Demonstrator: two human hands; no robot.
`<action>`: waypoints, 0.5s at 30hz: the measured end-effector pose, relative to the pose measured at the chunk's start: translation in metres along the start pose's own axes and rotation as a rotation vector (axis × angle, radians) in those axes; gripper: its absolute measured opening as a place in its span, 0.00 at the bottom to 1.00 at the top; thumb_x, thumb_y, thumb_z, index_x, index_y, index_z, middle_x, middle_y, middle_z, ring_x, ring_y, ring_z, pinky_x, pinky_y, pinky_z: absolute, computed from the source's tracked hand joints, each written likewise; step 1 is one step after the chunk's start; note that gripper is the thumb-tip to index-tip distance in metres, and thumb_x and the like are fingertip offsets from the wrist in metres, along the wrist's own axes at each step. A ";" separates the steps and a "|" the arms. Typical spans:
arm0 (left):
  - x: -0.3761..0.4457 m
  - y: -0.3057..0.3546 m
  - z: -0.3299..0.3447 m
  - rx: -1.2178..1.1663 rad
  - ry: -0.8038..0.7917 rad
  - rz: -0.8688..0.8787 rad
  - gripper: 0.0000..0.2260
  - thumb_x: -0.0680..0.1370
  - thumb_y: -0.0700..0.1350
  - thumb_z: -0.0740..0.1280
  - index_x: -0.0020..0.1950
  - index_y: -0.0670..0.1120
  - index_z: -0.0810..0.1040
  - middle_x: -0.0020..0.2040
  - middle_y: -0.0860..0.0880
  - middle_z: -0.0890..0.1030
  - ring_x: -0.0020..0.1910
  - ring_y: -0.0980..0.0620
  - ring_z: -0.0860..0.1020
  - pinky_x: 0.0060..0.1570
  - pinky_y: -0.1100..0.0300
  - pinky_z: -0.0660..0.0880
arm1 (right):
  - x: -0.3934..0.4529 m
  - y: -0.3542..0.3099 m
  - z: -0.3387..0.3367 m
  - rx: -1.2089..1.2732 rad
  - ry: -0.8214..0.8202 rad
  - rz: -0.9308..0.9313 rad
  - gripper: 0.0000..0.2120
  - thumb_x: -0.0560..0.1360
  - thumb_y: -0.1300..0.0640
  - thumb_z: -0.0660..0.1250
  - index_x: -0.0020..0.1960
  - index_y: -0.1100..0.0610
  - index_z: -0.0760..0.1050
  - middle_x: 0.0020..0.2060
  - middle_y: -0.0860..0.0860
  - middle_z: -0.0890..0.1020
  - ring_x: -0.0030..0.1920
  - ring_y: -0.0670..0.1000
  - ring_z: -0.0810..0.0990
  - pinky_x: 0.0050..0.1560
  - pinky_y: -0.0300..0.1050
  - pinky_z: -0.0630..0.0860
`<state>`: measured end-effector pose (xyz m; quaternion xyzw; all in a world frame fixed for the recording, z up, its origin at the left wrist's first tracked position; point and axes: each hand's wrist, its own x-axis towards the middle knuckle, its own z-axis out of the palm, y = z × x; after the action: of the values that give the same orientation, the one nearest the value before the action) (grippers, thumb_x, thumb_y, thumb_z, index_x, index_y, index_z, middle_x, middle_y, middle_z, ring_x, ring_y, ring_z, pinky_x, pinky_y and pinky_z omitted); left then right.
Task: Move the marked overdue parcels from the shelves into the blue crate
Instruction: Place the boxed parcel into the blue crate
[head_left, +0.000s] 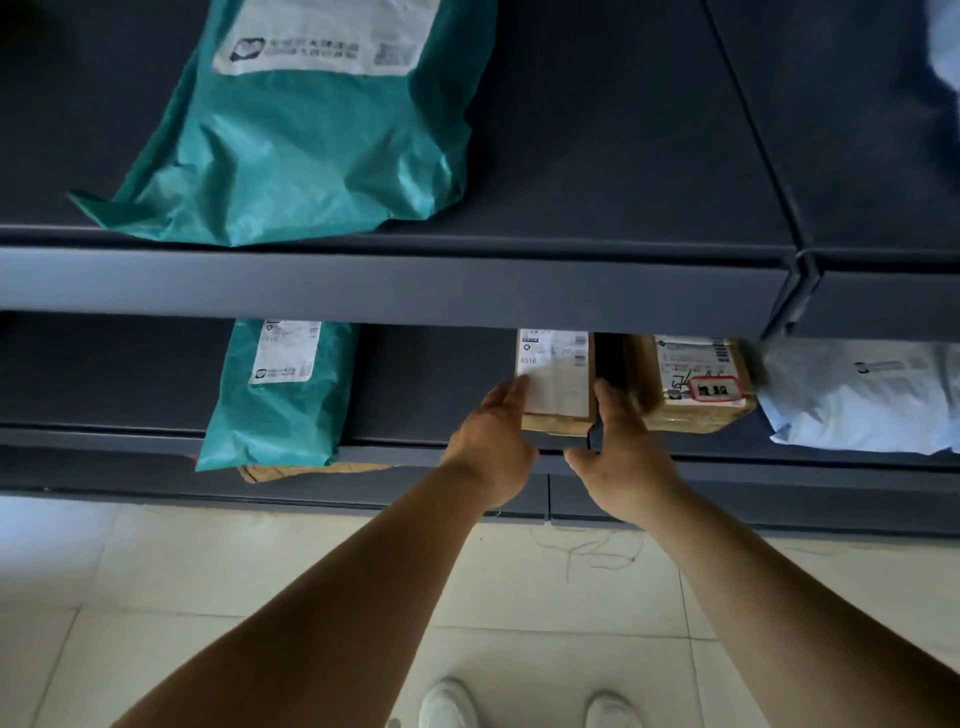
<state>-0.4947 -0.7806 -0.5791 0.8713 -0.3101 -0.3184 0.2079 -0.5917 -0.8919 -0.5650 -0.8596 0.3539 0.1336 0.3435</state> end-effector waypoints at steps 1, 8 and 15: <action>0.002 0.001 0.003 -0.013 0.001 -0.001 0.32 0.77 0.40 0.64 0.78 0.51 0.52 0.76 0.51 0.59 0.71 0.46 0.65 0.69 0.53 0.66 | 0.002 0.002 0.005 0.014 -0.010 -0.017 0.39 0.77 0.52 0.65 0.78 0.51 0.43 0.78 0.50 0.52 0.74 0.55 0.62 0.71 0.51 0.66; -0.009 0.006 0.021 -0.068 0.062 -0.022 0.31 0.77 0.37 0.63 0.77 0.48 0.55 0.75 0.49 0.61 0.71 0.48 0.66 0.68 0.59 0.66 | -0.010 0.011 0.017 0.027 -0.043 -0.058 0.39 0.78 0.53 0.63 0.78 0.52 0.40 0.78 0.49 0.46 0.75 0.53 0.60 0.71 0.46 0.64; -0.008 0.015 0.030 -0.081 0.127 -0.096 0.28 0.76 0.37 0.64 0.74 0.48 0.60 0.72 0.48 0.66 0.68 0.46 0.69 0.67 0.53 0.69 | -0.007 0.013 0.013 -0.004 -0.032 -0.116 0.39 0.77 0.55 0.65 0.78 0.54 0.44 0.77 0.52 0.50 0.75 0.54 0.60 0.68 0.44 0.64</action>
<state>-0.5258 -0.7907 -0.5885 0.8945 -0.2410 -0.2844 0.2469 -0.6051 -0.8859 -0.5775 -0.8770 0.2978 0.1282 0.3547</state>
